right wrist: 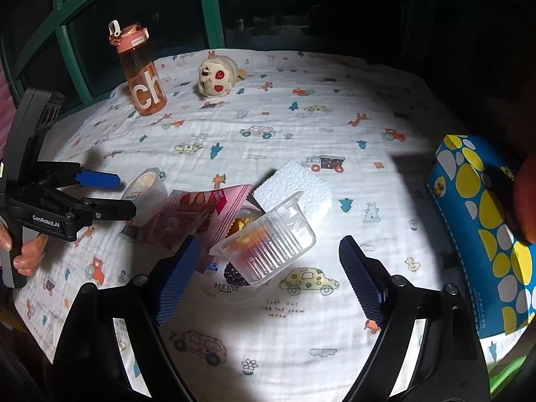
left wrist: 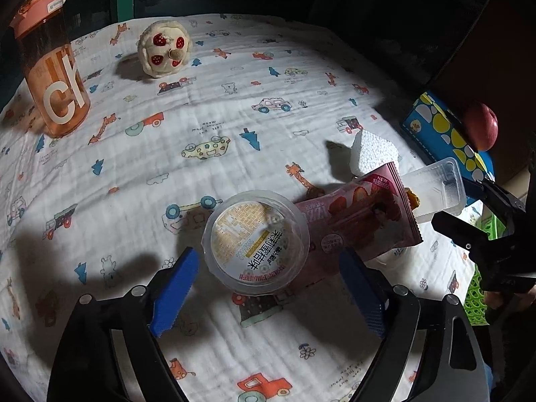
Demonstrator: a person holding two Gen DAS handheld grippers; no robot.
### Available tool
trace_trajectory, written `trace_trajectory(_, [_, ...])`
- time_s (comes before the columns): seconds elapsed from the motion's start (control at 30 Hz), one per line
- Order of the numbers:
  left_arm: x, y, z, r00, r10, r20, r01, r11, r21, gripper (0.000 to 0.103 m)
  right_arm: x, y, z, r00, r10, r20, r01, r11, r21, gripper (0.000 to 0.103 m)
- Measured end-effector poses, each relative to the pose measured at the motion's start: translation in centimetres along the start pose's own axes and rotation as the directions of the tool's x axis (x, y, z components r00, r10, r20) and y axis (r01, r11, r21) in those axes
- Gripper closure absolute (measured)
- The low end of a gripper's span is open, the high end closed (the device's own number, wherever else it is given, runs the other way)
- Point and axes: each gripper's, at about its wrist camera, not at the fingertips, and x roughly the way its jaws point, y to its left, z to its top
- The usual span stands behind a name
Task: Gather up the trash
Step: 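Grasp the round clear lid with the left tool while the right tool grasps the ribbed clear tray, then drop the ribbed tray into the basket with the right tool while the left tool drops the lid in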
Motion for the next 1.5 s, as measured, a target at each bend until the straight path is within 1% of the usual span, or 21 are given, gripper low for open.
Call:
trace_trajectory(0.03, [0.2,0.0,0.1,1.0,0.0,-0.003,0.0,1.0,0.0,0.02,0.1,0.0,0.0,1.0,-0.001,-0.001,0.001,1.0,-0.003,0.021])
trace_trajectory(0.17, [1.0,0.2,0.2,1.0,-0.004,-0.017,0.004,1.0,-0.005,0.02,0.6,-0.1,0.2,1.0,0.009,-0.011,-0.009,1.0,-0.011,0.033])
trace_trajectory(0.2, [1.2,0.3,0.2,1.0,-0.008,-0.019,0.008,1.0,-0.008,0.02,0.6,0.0,0.2,1.0,0.013,-0.012,-0.014,1.0,-0.013,0.034])
trace_trajectory(0.27, [1.6,0.4,0.2,1.0,-0.011,-0.023,0.011,1.0,-0.012,0.02,0.6,0.0,0.1,1.0,0.019,-0.011,-0.019,1.0,-0.016,0.044])
trace_trajectory(0.33, [1.9,0.5,0.2,1.0,-0.011,-0.026,0.01,1.0,-0.015,0.02,0.5,0.1,0.0,1.0,0.021,-0.01,-0.021,1.0,-0.017,0.047])
trace_trajectory(0.47, [2.3,0.4,0.2,1.0,-0.011,-0.027,0.01,1.0,-0.013,0.021,0.2,0.1,-0.2,1.0,0.012,0.001,-0.012,1.0,-0.016,0.047])
trace_trajectory(0.6, [2.6,0.4,0.2,0.999,-0.014,-0.031,0.014,1.0,-0.01,0.028,-0.4,0.2,-0.4,1.0,-0.01,0.003,0.01,1.0,-0.027,0.047])
trace_trajectory(0.8, [2.9,0.3,0.2,0.999,-0.018,-0.028,0.018,1.0,-0.015,0.03,-2.0,-0.1,-1.1,0.998,-0.056,0.005,0.057,0.997,-0.047,0.047])
trace_trajectory(0.9, [3.0,0.1,0.2,1.0,-0.018,-0.026,0.017,1.0,-0.006,0.036,-2.9,-0.5,-1.7,0.997,-0.074,0.005,0.074,0.996,-0.043,0.047])
trace_trajectory(0.97, [2.9,0.0,0.1,1.0,-0.02,-0.022,0.019,1.0,-0.007,0.04,-3.6,-0.8,-2.1,0.997,-0.082,0.007,0.083,0.996,-0.032,0.047])
trace_trajectory(1.2, [2.1,-0.6,-0.2,1.0,-0.01,0.001,0.01,1.0,0.008,0.045,-6.9,-2.1,-3.9,0.993,-0.113,0.027,0.112,0.993,0.024,0.047])
trace_trajectory(1.37, [0.5,-1.5,-0.5,0.999,-0.005,0.035,0.004,0.999,0.034,0.046,-10.1,-3.3,-5.5,0.99,-0.134,0.05,0.129,0.988,0.084,0.047])
trace_trajectory(1.5, [-1.2,-2.2,-0.9,0.998,-0.015,0.058,0.013,0.999,0.047,0.046,-13.2,-4.7,-7.5,0.984,-0.166,0.069,0.154,0.975,0.162,0.047])
